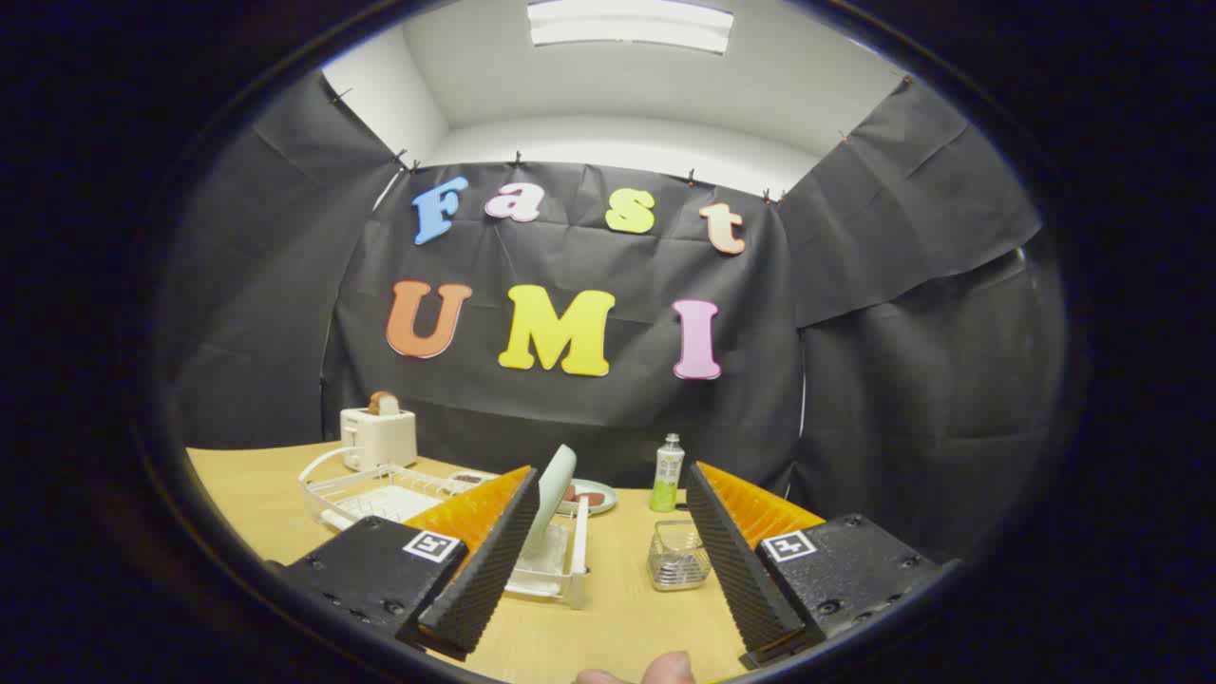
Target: Take the plate from the dish rack, then take the spoon from the basket and place it into the plate.
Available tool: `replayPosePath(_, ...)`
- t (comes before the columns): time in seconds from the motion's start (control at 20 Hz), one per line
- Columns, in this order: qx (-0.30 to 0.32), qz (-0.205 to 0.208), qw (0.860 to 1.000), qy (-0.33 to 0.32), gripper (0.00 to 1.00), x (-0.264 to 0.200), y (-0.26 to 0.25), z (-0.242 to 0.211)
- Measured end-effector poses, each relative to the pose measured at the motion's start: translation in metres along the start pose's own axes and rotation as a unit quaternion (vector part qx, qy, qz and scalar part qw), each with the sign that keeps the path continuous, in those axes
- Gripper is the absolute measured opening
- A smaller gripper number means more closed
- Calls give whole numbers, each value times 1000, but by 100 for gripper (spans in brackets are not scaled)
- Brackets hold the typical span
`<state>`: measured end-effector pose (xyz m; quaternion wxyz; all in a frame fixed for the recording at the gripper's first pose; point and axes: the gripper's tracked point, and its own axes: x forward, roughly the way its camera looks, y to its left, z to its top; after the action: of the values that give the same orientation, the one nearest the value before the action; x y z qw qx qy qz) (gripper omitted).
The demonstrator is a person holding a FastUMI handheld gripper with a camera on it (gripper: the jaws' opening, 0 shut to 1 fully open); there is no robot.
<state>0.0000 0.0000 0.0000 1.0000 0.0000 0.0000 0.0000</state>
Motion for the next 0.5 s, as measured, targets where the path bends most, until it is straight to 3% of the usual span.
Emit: replayPosePath(0.5,15,14,999,27,100,16,18,-10)
